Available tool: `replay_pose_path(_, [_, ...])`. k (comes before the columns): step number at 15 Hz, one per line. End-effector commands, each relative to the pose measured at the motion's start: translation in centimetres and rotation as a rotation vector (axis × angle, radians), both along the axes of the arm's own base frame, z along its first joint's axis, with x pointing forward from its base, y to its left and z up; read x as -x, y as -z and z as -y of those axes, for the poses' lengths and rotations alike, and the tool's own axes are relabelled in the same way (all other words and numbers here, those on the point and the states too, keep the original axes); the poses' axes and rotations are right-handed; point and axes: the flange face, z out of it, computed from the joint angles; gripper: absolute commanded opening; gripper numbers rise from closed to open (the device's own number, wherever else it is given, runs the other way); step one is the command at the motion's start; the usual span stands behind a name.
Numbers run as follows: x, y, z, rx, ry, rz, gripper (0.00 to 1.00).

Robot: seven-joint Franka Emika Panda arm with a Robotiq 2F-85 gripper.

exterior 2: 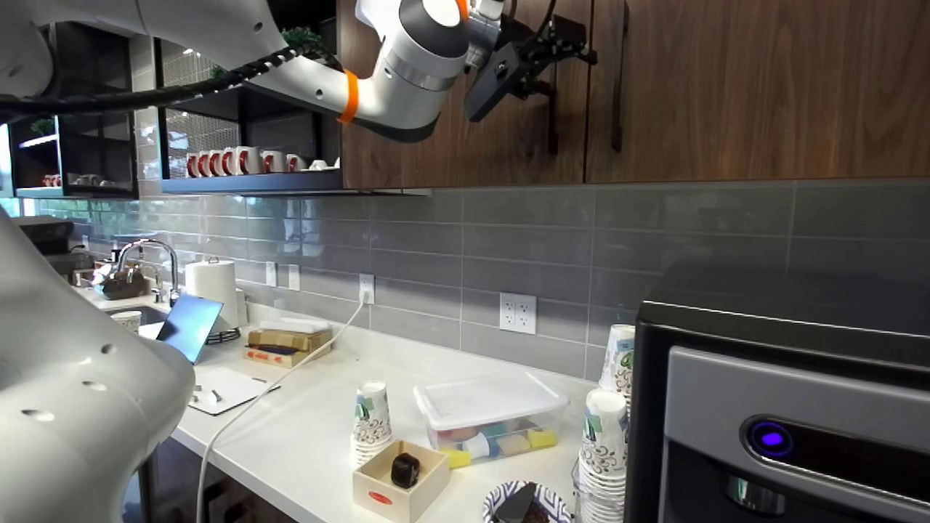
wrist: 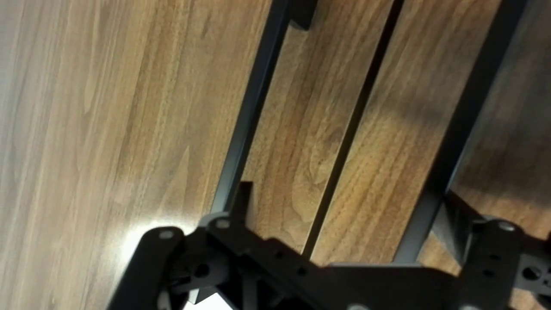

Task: Partially open the cabinet's left door, and then close it

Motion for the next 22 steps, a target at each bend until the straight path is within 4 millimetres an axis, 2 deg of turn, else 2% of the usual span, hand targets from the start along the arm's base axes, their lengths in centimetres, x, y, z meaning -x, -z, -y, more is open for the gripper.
replay_pose_path(1, [1.4,-1.1,1.3,-0.011,0.067,0.025,1.0])
replay_pose_path(5, [3.6,-1.1,1.1,-0.033,0.086,0.017,1.0])
replay_pose_path(9, [6.6,-1.1,0.4,-0.055,0.12,-0.003,1.0])
replay_pose_path(13, [10.3,-1.0,-0.9,-0.057,0.17,-0.016,1.0])
replay_pose_path(22, [17.3,0.0,-3.8,-0.025,0.29,-0.039,1.0])
